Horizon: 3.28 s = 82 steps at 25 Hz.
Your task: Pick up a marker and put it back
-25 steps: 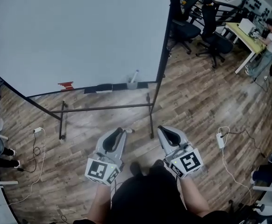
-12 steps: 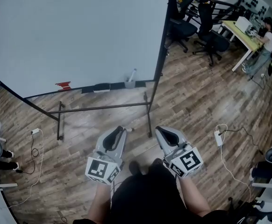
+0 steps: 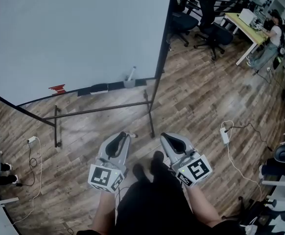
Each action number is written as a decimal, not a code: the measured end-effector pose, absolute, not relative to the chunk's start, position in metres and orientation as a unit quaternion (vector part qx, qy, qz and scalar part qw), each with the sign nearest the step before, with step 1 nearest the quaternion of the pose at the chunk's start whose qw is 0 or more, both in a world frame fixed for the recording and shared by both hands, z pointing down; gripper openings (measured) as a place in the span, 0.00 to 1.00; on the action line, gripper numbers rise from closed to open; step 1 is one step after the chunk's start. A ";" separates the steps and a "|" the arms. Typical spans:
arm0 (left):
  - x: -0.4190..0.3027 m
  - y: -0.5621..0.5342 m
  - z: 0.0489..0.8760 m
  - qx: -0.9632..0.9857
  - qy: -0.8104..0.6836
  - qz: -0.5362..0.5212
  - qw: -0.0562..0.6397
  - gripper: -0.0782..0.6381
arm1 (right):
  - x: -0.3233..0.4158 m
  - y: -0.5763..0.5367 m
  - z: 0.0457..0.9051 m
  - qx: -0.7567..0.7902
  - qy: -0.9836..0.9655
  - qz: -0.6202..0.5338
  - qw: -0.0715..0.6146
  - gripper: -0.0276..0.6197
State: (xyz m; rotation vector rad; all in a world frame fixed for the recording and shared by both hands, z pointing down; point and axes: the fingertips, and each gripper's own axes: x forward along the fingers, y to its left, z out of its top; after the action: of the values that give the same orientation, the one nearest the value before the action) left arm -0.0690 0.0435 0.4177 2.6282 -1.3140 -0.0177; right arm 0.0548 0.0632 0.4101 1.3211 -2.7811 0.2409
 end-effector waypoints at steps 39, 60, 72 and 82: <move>-0.032 -0.166 0.417 0.845 -0.530 0.014 0.074 0.21 | 0.080 -0.151 0.439 0.319 -0.940 0.115 0.043 0.05; -0.049 -0.269 0.455 0.849 -0.524 0.031 0.071 0.21 | 0.089 -0.188 0.444 0.369 -0.919 0.131 0.056 0.05; -0.044 -0.289 0.512 0.854 -0.504 0.048 0.119 0.22 | 0.077 -0.195 0.449 0.373 -0.915 0.139 0.071 0.05; -0.048 -0.293 0.547 0.845 -0.513 0.052 0.144 0.22 | 0.079 -0.187 0.465 0.369 -0.913 0.148 0.096 0.05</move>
State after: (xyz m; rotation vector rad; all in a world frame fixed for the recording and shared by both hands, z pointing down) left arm -0.0476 -0.2925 0.5466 2.4358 -1.4788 0.1502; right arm 0.0792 -0.1872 0.4647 1.0936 -2.7038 0.4387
